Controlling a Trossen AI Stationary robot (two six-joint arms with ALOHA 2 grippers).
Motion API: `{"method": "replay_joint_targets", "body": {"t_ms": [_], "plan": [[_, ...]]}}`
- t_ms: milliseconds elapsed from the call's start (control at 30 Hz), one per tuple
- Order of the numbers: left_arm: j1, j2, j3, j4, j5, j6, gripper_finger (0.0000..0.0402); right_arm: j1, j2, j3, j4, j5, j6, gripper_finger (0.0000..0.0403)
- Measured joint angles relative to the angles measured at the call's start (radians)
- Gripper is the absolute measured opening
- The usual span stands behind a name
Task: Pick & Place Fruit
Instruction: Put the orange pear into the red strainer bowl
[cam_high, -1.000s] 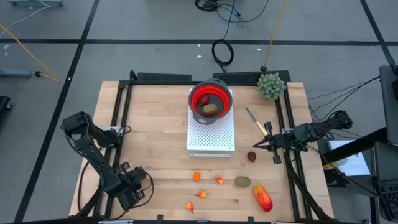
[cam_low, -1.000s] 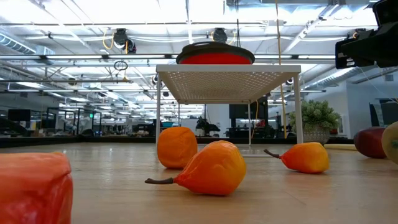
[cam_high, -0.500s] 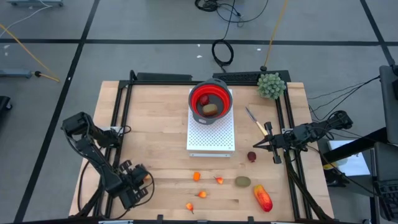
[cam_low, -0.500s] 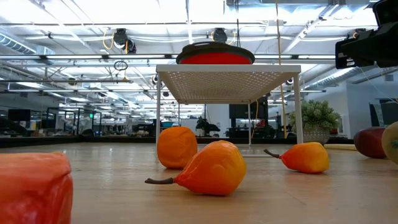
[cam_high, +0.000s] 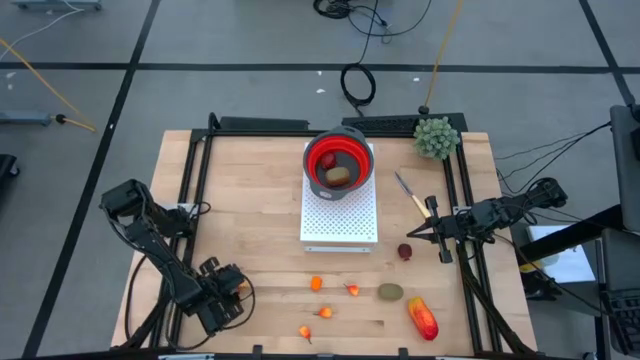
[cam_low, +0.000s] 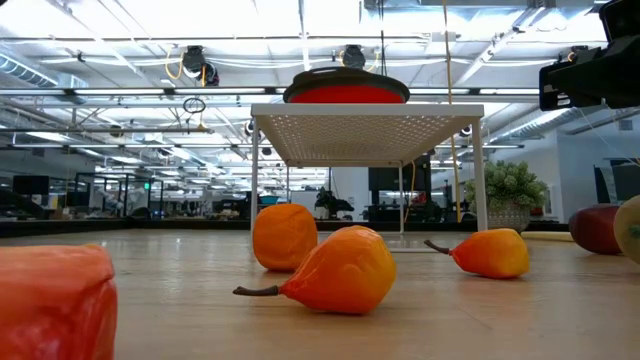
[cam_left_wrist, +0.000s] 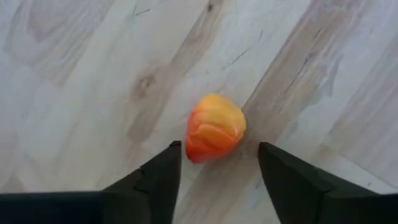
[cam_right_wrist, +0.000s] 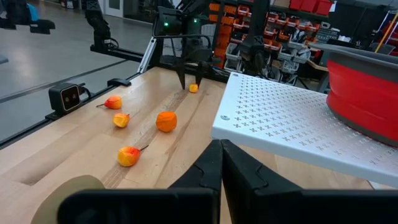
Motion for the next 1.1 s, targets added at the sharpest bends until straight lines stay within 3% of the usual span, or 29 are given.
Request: {"method": "replay_joint_targets", "body": {"t_ms": [167, 667, 1100], "plan": [[0.028, -0.001, 0.002, -0.001, 0.004, 0.076, 0.0248, 0.0, 0.0, 0.0, 0.0, 0.0, 0.0, 0.0], [0.098, -0.002, 0.003, -0.005, 0.019, 0.251, 0.0248, 0.0, 0.0, 0.0, 0.0, 0.0, 0.0, 0.0], [0.102, -0.003, 0.003, 0.004, 0.061, 0.252, 0.0141, 0.0, 0.0, 0.0, 0.0, 0.0, 0.0, 0.0]]}}
